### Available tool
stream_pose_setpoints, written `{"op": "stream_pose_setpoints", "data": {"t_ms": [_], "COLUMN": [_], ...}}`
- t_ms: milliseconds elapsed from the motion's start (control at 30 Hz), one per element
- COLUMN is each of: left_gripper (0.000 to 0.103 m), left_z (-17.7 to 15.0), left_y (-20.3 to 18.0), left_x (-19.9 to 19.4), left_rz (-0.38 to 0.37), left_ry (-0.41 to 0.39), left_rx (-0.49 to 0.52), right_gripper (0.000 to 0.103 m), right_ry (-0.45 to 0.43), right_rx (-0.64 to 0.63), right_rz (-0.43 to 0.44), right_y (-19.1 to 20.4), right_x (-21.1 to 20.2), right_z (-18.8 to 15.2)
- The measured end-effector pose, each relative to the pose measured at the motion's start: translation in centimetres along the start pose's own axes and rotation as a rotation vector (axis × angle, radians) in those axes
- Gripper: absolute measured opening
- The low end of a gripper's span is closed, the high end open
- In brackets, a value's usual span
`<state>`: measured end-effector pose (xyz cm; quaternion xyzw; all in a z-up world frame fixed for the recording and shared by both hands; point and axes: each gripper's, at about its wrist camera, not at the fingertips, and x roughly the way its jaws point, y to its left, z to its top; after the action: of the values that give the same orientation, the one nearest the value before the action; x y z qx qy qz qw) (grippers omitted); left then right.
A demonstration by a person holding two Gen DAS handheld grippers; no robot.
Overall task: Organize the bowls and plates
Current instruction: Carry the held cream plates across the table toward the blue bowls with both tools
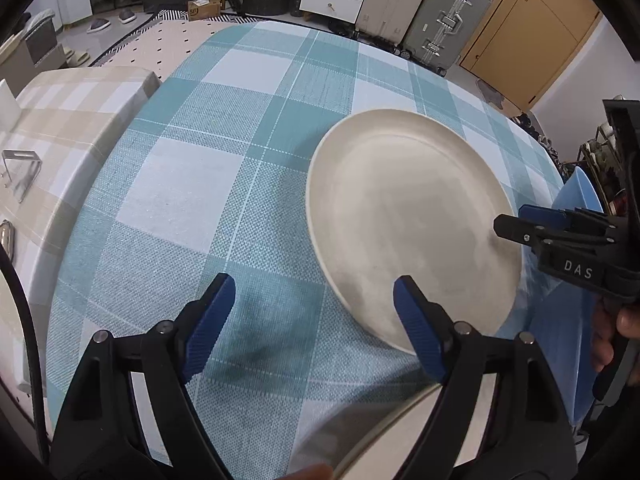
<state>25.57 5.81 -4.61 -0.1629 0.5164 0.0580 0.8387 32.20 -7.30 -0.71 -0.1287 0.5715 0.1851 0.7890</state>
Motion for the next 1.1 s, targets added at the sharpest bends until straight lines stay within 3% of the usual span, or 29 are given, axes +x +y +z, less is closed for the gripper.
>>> {"op": "stream_pose_setpoints", "data": {"t_ms": [100, 167, 200, 233, 300, 467, 1100], "left_gripper": [0.073, 0.059, 0.046, 0.031, 0.019, 0.017, 0.017], "left_z": [0.5, 0.7, 0.8, 0.8, 0.8, 0.5, -0.6], "left_y": [0.0, -0.1, -0.2, -0.4, -0.7, -1.6, -1.4], "left_x": [0.9, 1.2, 1.4, 1.6, 1.7, 1.3, -6.7], "left_rz": [-0.012, -0.023, -0.024, -0.029, -0.041, 0.017, -0.012], "left_ry": [0.003, 0.003, 0.006, 0.011, 0.008, -0.034, -0.134], "left_rx": [-0.011, -0.005, 0.001, 0.006, 0.016, 0.058, 0.075], "right_gripper": [0.039, 0.031, 0.021, 0.017, 0.012, 0.011, 0.011], "right_ry": [0.009, 0.011, 0.014, 0.015, 0.004, -0.022, -0.147], "right_rx": [-0.004, -0.011, -0.017, -0.023, -0.036, -0.05, -0.063], "right_rz": [0.002, -0.002, -0.001, -0.006, -0.022, -0.021, -0.018], "right_y": [-0.1, 0.0, 0.0, 0.1, 0.2, 0.4, 2.1], "right_x": [0.5, 0.9, 1.1, 1.2, 1.2, 0.7, -6.1], "right_z": [0.2, 0.3, 0.3, 0.3, 0.2, -0.3, -1.2]}}
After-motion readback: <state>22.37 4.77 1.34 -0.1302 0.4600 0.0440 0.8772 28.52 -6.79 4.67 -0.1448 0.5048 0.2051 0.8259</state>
